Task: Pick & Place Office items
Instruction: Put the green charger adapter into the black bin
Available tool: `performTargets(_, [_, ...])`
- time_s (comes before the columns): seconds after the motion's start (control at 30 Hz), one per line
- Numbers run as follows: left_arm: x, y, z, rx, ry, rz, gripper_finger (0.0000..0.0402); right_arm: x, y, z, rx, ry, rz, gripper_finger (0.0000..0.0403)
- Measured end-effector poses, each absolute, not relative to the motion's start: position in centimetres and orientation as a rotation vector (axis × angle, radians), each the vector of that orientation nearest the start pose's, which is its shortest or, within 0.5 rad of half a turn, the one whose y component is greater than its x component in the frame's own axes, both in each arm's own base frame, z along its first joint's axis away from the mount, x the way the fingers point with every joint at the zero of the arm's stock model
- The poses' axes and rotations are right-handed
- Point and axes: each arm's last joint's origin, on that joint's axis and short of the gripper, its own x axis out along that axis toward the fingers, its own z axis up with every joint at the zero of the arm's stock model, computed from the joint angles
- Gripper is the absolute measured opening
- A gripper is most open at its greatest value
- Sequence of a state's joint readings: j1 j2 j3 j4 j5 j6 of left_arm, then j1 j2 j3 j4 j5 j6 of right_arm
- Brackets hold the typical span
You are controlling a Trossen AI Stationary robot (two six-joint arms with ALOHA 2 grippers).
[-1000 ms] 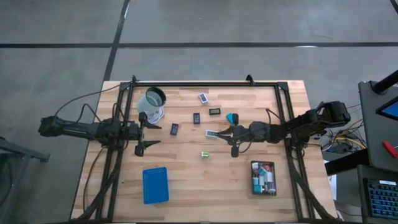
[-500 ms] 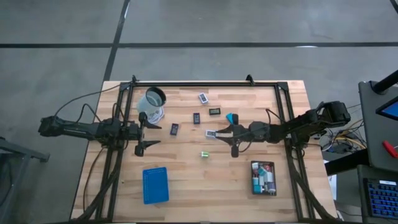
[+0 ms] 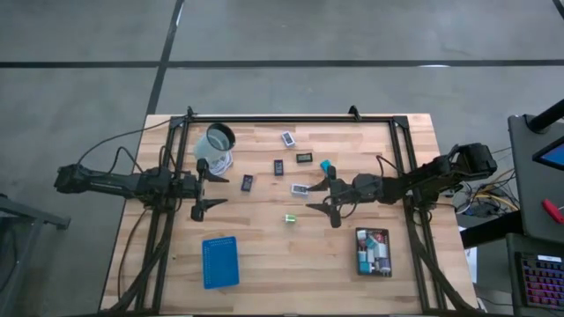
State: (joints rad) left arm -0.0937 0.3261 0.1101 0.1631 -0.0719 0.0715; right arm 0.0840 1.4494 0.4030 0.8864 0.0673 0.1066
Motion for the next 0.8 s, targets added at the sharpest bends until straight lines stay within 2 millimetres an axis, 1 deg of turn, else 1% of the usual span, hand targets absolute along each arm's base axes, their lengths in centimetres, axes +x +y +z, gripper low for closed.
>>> performTargets(0.1, [11.8, -0.9, 18.9, 0.076, 0.052, -0.024, 0.0291, 26.0, 2.6, 17.1, 0.087, 0.163, 0.033, 0.0243])
performTargets(0.2, [11.8, -0.9, 18.9, 0.076, 0.052, -0.024, 0.0291, 26.8, 3.3, 17.9, 0.082, 0.185, 0.044, 0.0244])
performTargets(0.3, [11.8, -0.9, 18.9, 0.076, 0.052, -0.024, 0.0291, 27.9, 3.7, 18.5, 0.057, 0.304, 0.043, 0.0244])
performTargets(0.4, [11.8, -0.9, 18.9, 0.076, 0.052, -0.024, 0.0290, 29.3, 4.0, 18.7, 0.101, 0.428, 0.010, 0.0244])
performTargets(0.5, [11.8, -0.9, 18.9, 0.076, 0.052, -0.024, 0.0289, 30.7, 4.4, 18.0, 0.132, 0.514, -0.005, 0.0244])
performTargets(0.63, [11.8, -0.9, 18.9, 0.076, 0.055, -0.024, 0.0289, 32.5, 4.8, 16.2, 0.108, 0.566, -0.004, 0.0244])
performTargets(0.8, [11.8, -0.9, 18.8, 0.076, 0.059, -0.024, 0.0290, 34.2, 5.3, 14.1, 0.094, 0.624, -0.002, 0.0242])
